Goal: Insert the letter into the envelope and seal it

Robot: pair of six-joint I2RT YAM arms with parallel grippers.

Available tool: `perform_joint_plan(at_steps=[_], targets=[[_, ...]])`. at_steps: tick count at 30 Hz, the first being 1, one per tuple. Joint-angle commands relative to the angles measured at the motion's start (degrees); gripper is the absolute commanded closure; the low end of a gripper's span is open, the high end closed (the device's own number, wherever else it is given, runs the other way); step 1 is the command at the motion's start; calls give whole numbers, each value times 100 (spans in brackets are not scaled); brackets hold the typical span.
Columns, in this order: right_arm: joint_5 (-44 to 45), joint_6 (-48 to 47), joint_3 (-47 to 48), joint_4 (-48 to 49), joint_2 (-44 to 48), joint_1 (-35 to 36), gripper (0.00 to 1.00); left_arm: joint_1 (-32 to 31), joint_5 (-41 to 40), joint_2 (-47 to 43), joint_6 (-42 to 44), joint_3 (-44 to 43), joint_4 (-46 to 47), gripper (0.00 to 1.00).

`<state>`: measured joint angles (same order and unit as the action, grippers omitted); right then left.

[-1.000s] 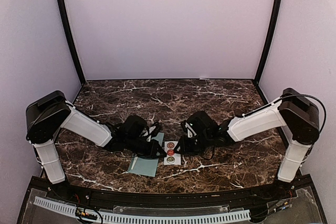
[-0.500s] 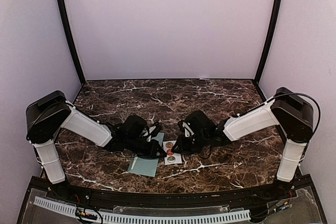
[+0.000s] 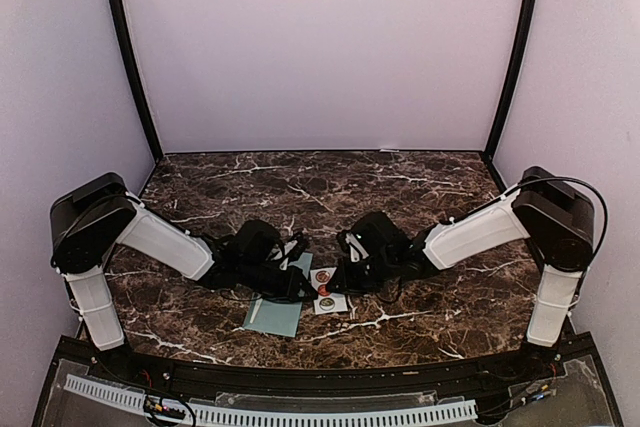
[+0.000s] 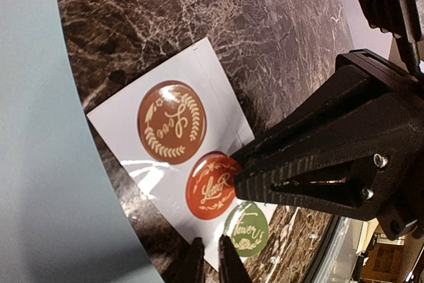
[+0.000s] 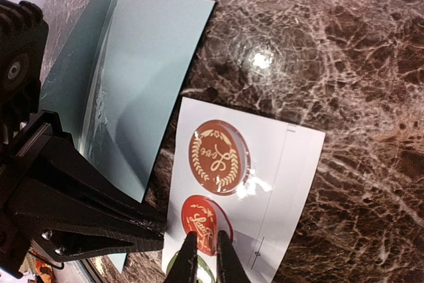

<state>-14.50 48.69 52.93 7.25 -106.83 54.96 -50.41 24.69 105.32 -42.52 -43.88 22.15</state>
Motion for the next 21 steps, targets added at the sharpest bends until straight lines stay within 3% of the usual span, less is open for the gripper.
perform_joint_plan(at_steps=[1, 7, 21], targets=[[-28, -41, 121, 163, -78, -42, 93, -5, -37, 173, 56, 116, -449, 91], [26, -65, 136, 133, -110, -36, 100, -12, -39, 172, 49, 116, -449, 91], [-201, -331, 249, 432, -11, 57, 100, -11, -39, 221, 24, 116, -396, 91]])
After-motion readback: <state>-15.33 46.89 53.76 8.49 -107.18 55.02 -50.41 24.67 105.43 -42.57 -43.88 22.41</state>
